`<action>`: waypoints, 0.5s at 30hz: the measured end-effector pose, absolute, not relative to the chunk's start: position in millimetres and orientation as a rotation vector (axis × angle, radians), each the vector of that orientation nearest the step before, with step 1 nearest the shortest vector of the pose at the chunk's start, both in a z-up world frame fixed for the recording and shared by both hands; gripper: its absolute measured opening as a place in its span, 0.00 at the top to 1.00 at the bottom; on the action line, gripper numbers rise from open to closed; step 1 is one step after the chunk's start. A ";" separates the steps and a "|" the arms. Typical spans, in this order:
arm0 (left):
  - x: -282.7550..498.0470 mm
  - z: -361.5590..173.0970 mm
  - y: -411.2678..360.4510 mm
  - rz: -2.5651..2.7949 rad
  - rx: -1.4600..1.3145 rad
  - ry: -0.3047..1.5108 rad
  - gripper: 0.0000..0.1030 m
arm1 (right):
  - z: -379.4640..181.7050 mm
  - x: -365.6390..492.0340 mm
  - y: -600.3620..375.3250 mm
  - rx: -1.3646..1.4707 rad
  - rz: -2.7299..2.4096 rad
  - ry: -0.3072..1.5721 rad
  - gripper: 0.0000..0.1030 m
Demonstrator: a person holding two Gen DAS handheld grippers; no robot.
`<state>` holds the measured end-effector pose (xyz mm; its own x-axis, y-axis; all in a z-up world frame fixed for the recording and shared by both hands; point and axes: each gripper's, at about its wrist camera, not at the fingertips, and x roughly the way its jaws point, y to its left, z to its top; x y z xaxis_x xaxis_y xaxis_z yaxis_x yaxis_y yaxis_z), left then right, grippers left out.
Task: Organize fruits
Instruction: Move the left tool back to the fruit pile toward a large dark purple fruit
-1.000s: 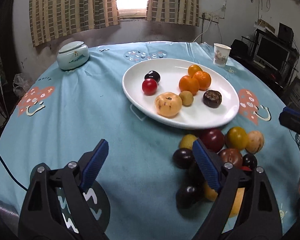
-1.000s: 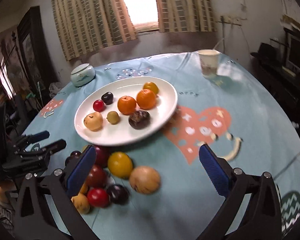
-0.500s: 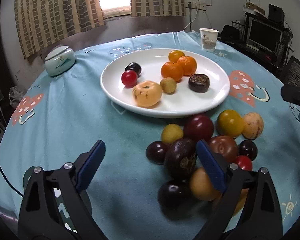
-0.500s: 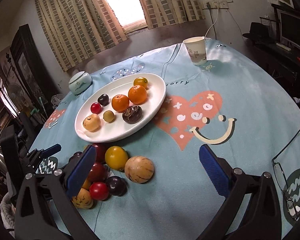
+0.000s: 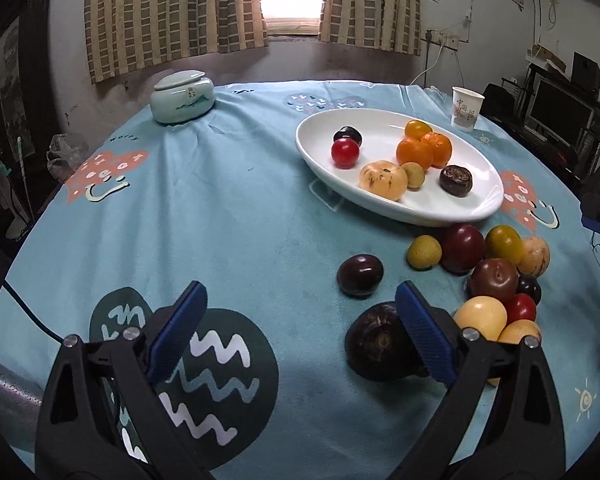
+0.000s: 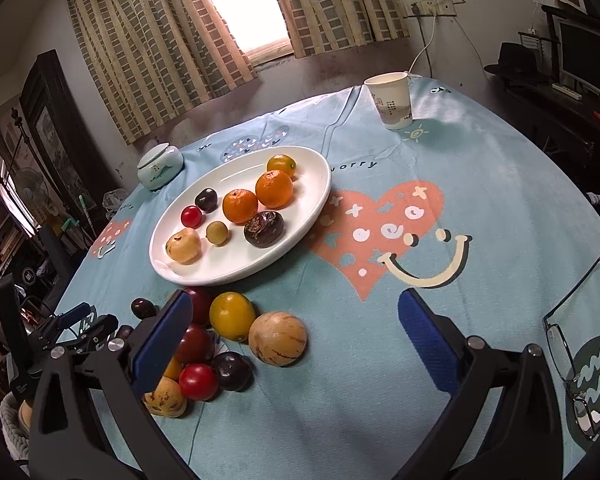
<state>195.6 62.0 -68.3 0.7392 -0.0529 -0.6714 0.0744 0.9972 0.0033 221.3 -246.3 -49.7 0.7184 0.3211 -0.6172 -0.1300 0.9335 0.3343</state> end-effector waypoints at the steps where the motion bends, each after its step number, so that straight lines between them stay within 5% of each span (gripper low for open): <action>1: 193.5 -68.6 59.6 -0.079 0.045 0.735 0.06 | -50.0 221.4 -246.6 0.279 0.252 0.730 0.01; 15: 189.7 -78.9 40.6 -0.190 0.094 0.788 0.13 | -53.7 223.5 -243.7 0.271 0.252 0.748 0.01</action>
